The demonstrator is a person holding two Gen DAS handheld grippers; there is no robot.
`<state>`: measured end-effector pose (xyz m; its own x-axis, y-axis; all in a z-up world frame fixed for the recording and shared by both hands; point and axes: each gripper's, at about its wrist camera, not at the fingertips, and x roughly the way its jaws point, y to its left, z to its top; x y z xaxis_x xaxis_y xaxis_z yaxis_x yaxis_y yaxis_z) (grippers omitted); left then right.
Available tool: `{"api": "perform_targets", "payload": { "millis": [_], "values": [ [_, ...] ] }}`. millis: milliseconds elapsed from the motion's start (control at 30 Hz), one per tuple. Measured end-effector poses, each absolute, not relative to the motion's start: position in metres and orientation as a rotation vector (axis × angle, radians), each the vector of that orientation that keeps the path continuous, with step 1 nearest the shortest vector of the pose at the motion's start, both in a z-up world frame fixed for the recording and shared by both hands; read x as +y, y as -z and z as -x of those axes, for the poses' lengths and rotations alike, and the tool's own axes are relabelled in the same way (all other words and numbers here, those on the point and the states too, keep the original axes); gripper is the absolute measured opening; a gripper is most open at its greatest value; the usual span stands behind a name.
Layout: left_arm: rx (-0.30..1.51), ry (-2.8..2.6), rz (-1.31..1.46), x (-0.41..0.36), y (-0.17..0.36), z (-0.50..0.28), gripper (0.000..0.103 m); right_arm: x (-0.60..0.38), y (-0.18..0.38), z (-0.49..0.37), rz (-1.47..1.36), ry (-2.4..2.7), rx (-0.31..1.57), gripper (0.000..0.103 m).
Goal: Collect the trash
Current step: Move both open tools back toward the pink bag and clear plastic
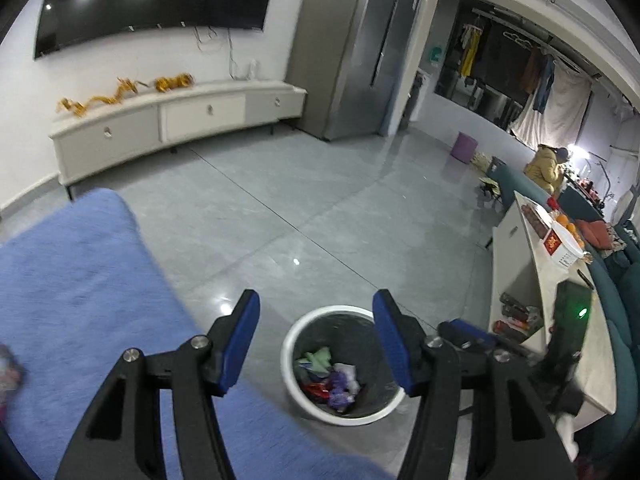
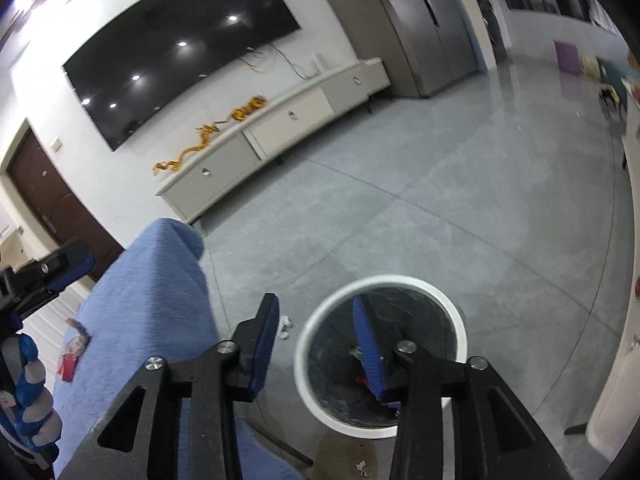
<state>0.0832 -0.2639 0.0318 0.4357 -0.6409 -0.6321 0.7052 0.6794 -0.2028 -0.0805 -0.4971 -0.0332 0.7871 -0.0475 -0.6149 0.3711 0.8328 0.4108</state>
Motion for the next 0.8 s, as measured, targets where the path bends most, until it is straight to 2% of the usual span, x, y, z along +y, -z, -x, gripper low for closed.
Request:
{"api": "perform_targets", "payload": {
  "millis": [467, 600, 800],
  "values": [
    [0.595, 0.484, -0.055, -0.077, -0.07, -0.072, 0.058, -0.39, -0.041, 0.057, -0.359, 0.057, 0.568, 0.045],
    [0.552, 0.403, -0.037, -0.029, -0.074, -0.067, 0.066, -0.354, -0.049, 0.045, -0.305, 0.01, 0.586, 0.048],
    [0.49, 0.323, -0.019, 0.031, -0.079, -0.058, 0.067, -0.308, -0.061, 0.028, -0.239, -0.052, 0.603, 0.049]
  ]
}}
